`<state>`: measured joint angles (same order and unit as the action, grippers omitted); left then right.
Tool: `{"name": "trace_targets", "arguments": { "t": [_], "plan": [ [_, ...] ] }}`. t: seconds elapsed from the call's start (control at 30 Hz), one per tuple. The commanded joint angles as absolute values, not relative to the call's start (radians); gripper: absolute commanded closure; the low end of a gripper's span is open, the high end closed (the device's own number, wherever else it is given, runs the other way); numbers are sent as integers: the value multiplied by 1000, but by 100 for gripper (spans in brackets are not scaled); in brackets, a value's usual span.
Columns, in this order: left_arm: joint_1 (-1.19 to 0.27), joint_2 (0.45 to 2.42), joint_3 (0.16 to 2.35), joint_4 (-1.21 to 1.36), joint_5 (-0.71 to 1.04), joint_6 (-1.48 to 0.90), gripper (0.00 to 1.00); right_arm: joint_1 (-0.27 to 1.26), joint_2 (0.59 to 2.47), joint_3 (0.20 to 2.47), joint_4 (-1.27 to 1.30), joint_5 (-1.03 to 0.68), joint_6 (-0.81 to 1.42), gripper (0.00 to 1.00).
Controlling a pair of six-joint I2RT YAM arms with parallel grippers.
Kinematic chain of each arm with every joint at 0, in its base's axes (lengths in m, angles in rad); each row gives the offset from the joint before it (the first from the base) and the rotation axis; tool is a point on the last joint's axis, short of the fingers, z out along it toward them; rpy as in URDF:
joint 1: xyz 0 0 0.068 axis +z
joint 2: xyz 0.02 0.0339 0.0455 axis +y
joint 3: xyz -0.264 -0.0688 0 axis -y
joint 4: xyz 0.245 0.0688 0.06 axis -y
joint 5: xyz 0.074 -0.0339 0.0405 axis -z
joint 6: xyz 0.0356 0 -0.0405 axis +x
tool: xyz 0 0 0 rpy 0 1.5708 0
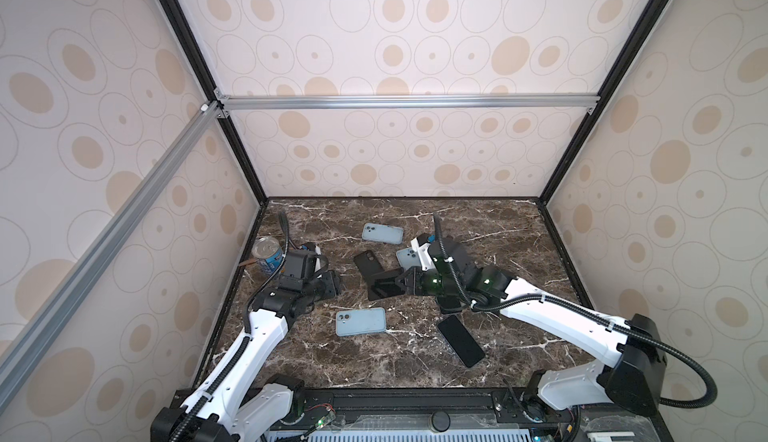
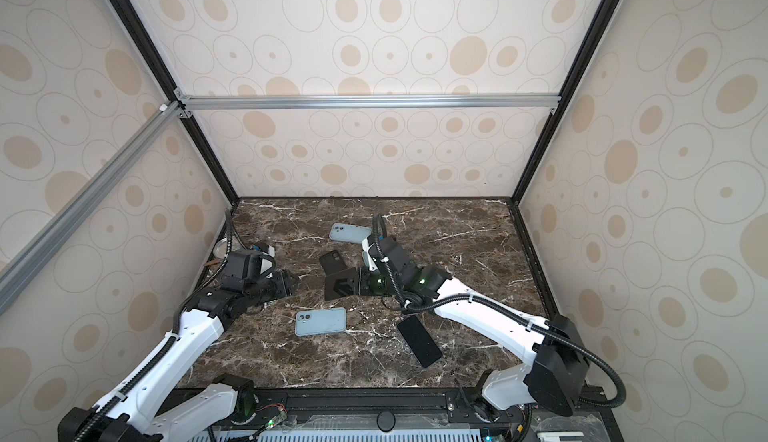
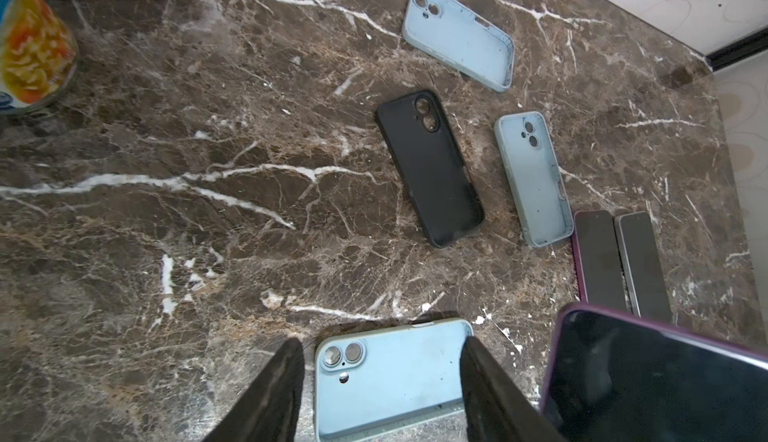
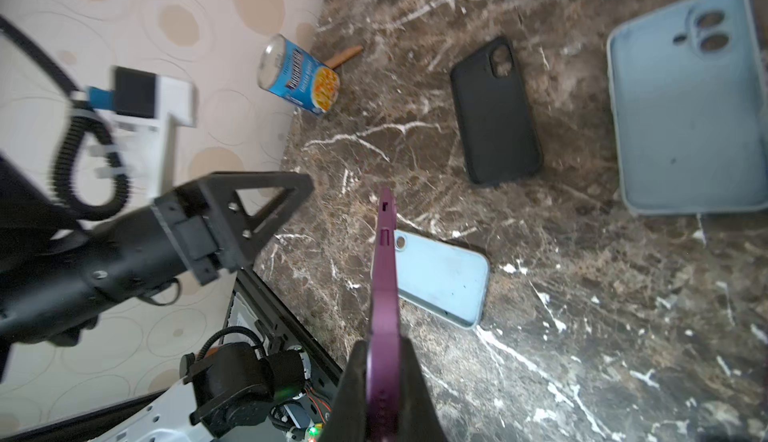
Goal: Put the phone into the phone case
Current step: 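Grasp the light-blue case with the left gripper while the right lowers the phone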
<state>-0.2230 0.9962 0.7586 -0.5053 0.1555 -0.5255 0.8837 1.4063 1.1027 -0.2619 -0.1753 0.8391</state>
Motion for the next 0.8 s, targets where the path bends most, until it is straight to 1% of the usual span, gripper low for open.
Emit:
{"name": "trace_targets", "arguments": {
  "t": [0.0,0.13,0.27,0.4,0.63,0.77],
  "plan": [
    [-194,983,711,-482,195,-520,40,911,1454,1087,-130,-190,939,100],
    [-182,982,623,-431,254,-571,41,922,1546,1095,-60,-259,979,100],
    [-179,965,611,-408,239,-600,42,937,1630,1085,41,-295,1034,100],
    [-178,935,542,-361,246,-670,43,947,1703,1091,119,-339,1079,100],
    [-178,910,387,-242,318,-823,48,951,1730,1075,126,-357,1085,100],
    [-178,909,333,-201,337,-844,49,951,1727,1052,124,-363,1086,100]
  ]
}}
